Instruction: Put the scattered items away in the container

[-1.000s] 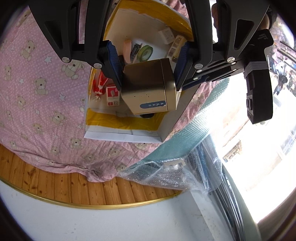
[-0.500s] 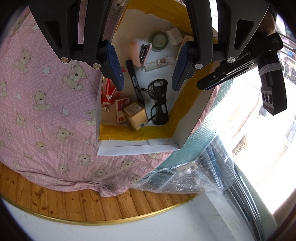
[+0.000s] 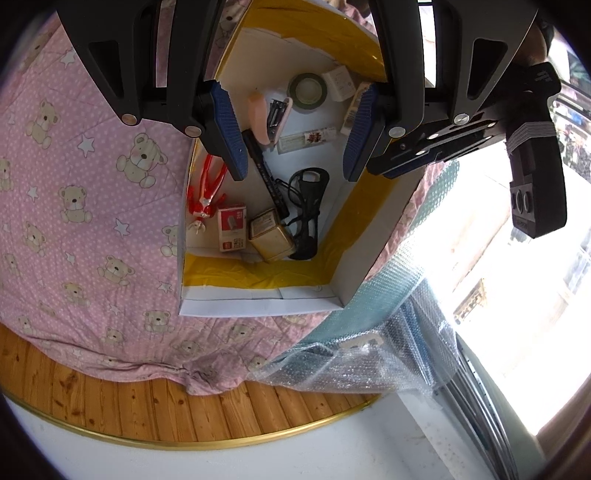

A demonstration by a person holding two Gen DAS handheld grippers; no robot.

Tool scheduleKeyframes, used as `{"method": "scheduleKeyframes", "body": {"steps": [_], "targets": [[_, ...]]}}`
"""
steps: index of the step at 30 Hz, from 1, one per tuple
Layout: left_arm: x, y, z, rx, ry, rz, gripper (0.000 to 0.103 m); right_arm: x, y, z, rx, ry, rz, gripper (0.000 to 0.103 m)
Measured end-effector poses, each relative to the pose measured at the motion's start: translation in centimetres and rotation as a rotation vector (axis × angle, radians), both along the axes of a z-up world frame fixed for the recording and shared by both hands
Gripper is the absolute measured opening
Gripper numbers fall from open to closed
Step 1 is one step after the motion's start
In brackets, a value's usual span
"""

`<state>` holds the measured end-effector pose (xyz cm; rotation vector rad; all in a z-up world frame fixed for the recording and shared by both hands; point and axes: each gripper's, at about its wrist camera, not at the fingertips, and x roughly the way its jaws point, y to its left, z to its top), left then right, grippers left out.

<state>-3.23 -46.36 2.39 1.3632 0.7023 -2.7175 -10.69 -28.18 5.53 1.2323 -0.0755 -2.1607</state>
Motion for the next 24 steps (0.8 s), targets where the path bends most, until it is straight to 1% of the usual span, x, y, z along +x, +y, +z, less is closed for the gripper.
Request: {"method": "scheduleKeyframes", "body": {"steps": [2,5,10,13,16,19,22,24], "targets": [[0.1,0.5,0.1,-0.015,-0.007,-0.009,0.041,0.6,-0.1,0.1,0.022,0.008,0.024,0.057],[0.2,1.2,0.2,-0.038,-0.016,-0.022,0.044,1.4,0.0,-0.2,0.049,0.012,0.05,0.057],[0.4,2.4,0.4,-0.074,-0.032,-0.042,0.046,2.3,0.0,-0.5,0.076,0.012,0.072,0.058],[0.7,2.4,0.5,-0.085,-0.033,-0.036,0.057,2.9,-0.1,-0.5,0.09,0.015,0.089,0.058],[1.1,2.3,0.8,-0.094,-0.032,-0.03,0.058,3.3,-0.3,-0.6,0.115,0.022,0.102,0.058],[1.4,2.3,1.0,-0.098,-0.031,-0.027,0.061,3.5,-0.2,-0.9,0.137,0.005,0.108,0.058],[1.6,2.4,1.1,-0.099,-0.031,-0.027,0.061,3.9,-0.1,-1.0,0.161,-0.002,0.12,0.058],[1.8,2.5,1.2,-0.1,-0.03,-0.027,0.064,4.1,-0.1,-1.0,0.173,-0.007,0.131,0.058]]}}
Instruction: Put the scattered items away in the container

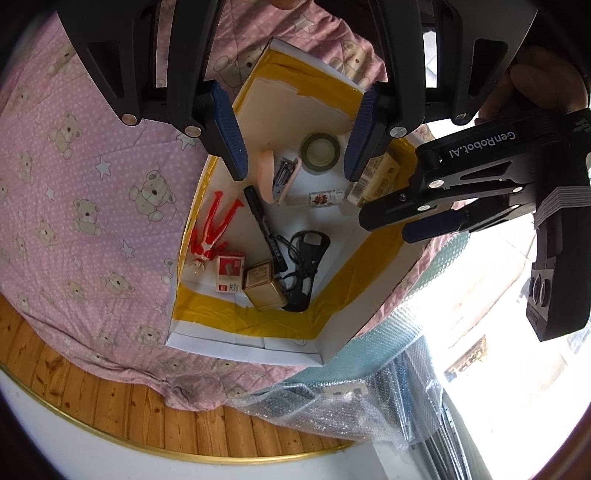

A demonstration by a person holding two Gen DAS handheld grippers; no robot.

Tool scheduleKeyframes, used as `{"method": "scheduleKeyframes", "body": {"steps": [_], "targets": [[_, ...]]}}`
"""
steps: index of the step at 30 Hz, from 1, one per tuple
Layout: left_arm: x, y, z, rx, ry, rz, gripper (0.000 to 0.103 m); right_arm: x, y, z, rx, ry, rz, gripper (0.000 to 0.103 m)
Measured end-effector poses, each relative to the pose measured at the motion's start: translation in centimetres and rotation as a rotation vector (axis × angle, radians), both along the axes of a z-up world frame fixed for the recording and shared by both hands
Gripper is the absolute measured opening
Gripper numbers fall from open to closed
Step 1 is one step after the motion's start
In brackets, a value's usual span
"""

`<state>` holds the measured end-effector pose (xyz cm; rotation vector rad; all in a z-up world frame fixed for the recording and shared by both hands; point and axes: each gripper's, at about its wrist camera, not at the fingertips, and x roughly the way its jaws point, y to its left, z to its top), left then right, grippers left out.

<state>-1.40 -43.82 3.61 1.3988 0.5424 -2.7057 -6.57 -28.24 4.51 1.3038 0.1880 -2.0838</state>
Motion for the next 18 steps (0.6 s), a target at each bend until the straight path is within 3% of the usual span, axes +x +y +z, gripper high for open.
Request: {"method": "scheduleKeyframes", "body": {"steps": [3,12,18], "targets": [[0.3,0.2,0.2,-0.001,0.0,-0.001,0.07,0.2,0.1,0.1,0.006,-0.025,0.022,0.058],[1.1,0.6,0.4,0.007,-0.002,-0.009,0.072,1.1,-0.1,0.4,0.044,-0.096,0.105,0.058],[1.8,0.8,0.5,-0.005,-0.012,-0.017,0.072,2.0,-0.7,1.5,0.082,-0.078,0.173,0.058]]}}
